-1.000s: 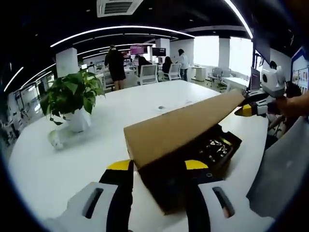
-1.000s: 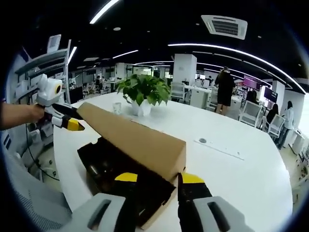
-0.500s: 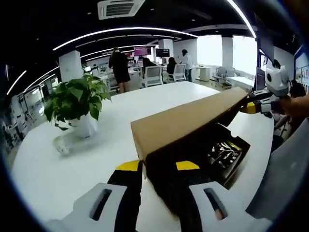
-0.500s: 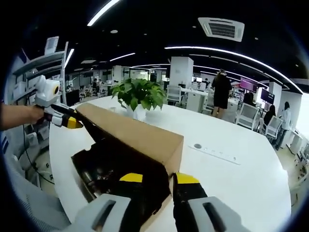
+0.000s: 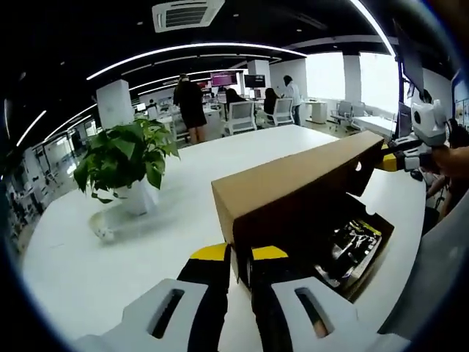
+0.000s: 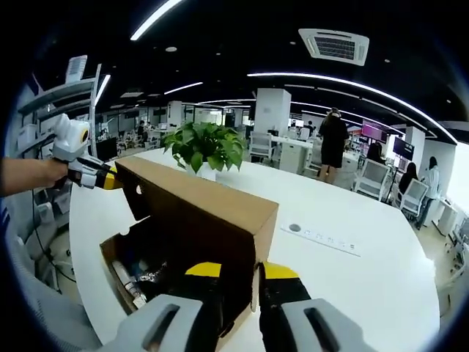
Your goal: Operate the shoe box by opening the lid, removing the specified soft item, and placing it in the target area until the item is outside and the box remains undamaged.
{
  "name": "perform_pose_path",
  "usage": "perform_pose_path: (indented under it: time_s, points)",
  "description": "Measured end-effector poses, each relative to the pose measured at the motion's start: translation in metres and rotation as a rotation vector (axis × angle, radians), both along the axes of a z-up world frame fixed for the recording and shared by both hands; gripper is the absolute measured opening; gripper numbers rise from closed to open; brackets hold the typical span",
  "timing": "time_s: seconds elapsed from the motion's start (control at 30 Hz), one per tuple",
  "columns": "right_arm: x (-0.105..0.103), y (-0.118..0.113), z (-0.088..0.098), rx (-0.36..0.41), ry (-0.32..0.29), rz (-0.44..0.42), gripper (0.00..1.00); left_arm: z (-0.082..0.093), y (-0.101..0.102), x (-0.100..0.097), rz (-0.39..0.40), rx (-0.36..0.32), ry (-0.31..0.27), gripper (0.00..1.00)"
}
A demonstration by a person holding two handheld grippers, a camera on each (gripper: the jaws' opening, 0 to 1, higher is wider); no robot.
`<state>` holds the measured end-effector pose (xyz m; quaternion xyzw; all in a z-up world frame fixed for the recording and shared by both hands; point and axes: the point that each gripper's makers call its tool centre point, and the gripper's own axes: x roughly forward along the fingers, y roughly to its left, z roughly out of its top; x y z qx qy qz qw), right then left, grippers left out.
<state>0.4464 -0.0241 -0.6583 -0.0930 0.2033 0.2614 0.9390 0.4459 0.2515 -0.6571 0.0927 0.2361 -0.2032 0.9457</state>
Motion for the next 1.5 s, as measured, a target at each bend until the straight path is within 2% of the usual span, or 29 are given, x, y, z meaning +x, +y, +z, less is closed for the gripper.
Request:
perform_pose_path:
  time_s: [0.5, 1.23, 1.5]
  points:
    - [0.016, -0.005, 0.001, 0.012, -0.015, -0.014, 0.10, 0.004, 0.001, 0.013, 0.013, -0.006, -0.003, 0.01]
    - [0.011, -0.019, -0.051, -0.033, 0.065, -0.036, 0.11, 0.006, 0.002, 0.030, 0.005, -0.008, 0.022, 0.01]
    - [0.013, -0.020, -0.066, -0.055, 0.085, -0.046, 0.06, 0.006, 0.003, 0.038, 0.005, -0.013, 0.027, 0.01]
